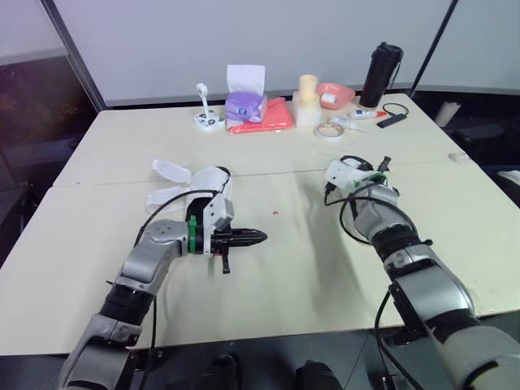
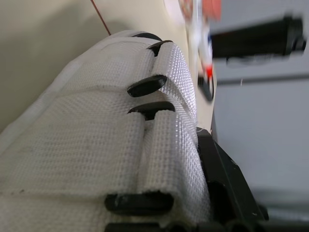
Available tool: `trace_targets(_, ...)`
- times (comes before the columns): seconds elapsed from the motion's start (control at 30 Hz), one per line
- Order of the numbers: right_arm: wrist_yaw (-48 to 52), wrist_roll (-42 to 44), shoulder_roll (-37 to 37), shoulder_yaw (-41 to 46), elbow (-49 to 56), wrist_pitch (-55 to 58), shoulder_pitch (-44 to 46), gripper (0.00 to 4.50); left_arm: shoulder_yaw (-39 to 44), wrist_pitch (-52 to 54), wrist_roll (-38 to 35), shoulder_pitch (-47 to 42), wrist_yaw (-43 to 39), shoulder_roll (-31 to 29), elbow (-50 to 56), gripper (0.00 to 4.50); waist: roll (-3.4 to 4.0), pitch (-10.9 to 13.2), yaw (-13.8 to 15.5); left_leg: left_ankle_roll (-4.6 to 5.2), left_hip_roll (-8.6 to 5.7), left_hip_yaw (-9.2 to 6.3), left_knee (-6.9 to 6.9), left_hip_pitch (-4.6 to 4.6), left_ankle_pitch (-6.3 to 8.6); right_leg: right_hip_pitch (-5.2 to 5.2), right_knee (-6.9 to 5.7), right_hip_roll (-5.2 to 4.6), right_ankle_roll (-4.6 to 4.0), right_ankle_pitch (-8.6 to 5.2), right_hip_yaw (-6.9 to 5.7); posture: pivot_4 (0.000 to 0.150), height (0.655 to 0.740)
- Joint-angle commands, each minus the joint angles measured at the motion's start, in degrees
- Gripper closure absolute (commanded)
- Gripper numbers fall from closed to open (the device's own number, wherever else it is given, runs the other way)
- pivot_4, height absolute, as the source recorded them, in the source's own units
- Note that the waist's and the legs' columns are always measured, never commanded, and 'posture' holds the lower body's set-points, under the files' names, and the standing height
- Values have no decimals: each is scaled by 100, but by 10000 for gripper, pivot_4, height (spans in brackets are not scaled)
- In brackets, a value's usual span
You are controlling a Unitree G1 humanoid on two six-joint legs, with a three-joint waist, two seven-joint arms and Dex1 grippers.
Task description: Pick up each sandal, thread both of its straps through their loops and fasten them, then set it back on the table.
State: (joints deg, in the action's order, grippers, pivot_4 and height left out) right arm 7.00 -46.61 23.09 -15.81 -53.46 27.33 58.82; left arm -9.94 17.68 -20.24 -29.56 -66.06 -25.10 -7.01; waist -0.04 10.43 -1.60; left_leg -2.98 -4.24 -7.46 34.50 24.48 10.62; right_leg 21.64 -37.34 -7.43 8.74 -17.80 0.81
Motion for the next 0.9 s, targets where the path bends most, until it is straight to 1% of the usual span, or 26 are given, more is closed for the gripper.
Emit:
trace_targets(0.03, 1, 86, -49, -126, 14, 361, 96, 44965, 91, -103, -10, -2, 32, -38, 227, 45000, 0, 0, -1, 2, 0, 0, 0, 0, 1, 0, 0, 1, 0, 0, 0, 1500, 7400)
trace_targets(0.2, 459, 134, -33, -302, 777, 735, -223, 44965, 81, -116, -9, -2, 52, -28, 218, 45000, 1, -1, -73, 2, 0, 1, -1, 0, 1, 1, -1, 2, 0, 0, -1, 1500, 7400)
trace_targets(0.33, 686, 170, 54, -390, 1102, 807, -421, 44965, 65, -120, -8, -6, 49, -12, 200, 45000, 1, -1, -105, 2, 2, 3, -5, -2, 1, 3, -4, 4, 1, 0, 0, 1500, 7400)
trace_targets(0.4, 783, 253, 84, -374, 1201, 767, -489, 34854, 50, -130, 1, -9, 44, -1, 188, 45000, 0, -2, -102, 2, 2, 3, -5, -3, 1, 2, -6, 4, 1, 0, -1, 1500, 7400)
trace_targets(0.43, 825, 258, 114, -372, 1291, 778, -514, 31704, 45, -132, 5, -17, 44, 4, 182, 45000, -1, -2, -103, 3, 2, 4, -5, -3, 2, 2, -6, 5, 1, 0, -1, 1500, 7400)
trace_targets(0.47, 867, 255, 145, -376, 1389, 795, -534, 27475, 46, -130, 6, -26, 45, 8, 176, 45000, -1, -2, -102, 4, 3, 4, -4, -4, 2, 1, -6, 5, 1, 0, 0, 1500, 7400)
trace_targets(0.53, 1032, 230, 248, -419, 1659, 826, -611, 17724, 48, -127, 8, -39, 43, 11, 175, 45000, -1, -2, -97, 5, 3, 4, -4, -4, 2, 2, -8, 5, 1, 0, 0, 1500, 7400)
trace_targets(0.63, 1583, 185, 560, -442, 2693, 1034, -960, 867, 36, -134, 21, -24, 25, 3, 196, 45000, -1, -2, -87, 9, 3, 4, -3, -5, 5, 1, -10, 5, 1, 0, 0, 1500, 7400)
trace_targets(0.77, 2811, 99, 1163, -409, 4750, 1533, -1673, 314, 27, -139, 40, -8, 7, -24, 226, 45000, -1, -2, -86, 11, 2, 5, -2, -4, 6, 2, -9, 5, 2, 0, -1, 1500, 7400)
trace_targets(0.9, 3955, 420, 1472, -42, 6699, 2349, -2515, 314, 61, -234, 107, -63, 83, -20, 204, 45000, -1, -3, -86, 12, 4, 6, 1, -3, 6, 2, -12, 6, 2, 0, -1, 1500, 7400)
